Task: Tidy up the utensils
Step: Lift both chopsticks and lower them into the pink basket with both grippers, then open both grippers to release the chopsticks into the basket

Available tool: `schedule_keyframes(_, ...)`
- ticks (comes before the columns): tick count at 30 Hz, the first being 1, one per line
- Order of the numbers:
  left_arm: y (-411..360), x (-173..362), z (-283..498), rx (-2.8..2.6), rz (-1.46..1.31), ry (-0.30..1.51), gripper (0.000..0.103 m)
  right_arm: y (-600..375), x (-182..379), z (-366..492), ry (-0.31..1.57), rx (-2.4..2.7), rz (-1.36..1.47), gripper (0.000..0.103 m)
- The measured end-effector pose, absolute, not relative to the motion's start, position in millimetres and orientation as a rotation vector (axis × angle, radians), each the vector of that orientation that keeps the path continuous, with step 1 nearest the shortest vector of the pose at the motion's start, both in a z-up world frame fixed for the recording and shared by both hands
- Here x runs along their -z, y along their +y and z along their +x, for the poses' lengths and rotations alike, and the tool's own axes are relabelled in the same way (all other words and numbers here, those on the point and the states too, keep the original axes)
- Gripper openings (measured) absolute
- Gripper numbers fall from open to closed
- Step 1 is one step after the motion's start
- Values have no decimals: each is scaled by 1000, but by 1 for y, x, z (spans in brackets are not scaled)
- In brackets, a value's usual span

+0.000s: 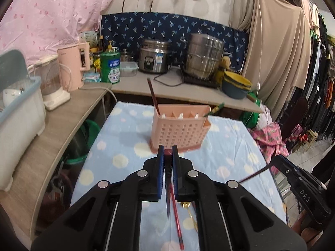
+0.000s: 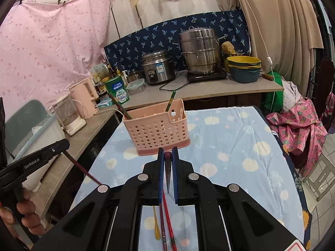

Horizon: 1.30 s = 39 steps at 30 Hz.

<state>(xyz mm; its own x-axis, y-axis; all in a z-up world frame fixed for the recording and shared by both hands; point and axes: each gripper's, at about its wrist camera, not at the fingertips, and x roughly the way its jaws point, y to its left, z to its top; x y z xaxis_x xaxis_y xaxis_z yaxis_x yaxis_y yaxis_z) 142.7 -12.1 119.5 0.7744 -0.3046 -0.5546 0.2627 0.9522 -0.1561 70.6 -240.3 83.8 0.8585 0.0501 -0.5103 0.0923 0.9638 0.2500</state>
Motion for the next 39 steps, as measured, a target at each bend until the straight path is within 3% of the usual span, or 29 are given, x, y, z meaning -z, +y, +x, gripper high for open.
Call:
schedule_keyframes(13, -26, -209, 219, 279, -98, 406, 7, -261, -159, 152, 334, -21, 335, 7)
schedule_keyframes(24, -35, -234, 278, 273, -129, 320, 7, -264, -202, 231, 185, -7, 360, 7)
schedule_keyframes(39, -48, -172, 320, 263, -119, 442, 7, -256, -126, 275, 367, 2, 336, 7)
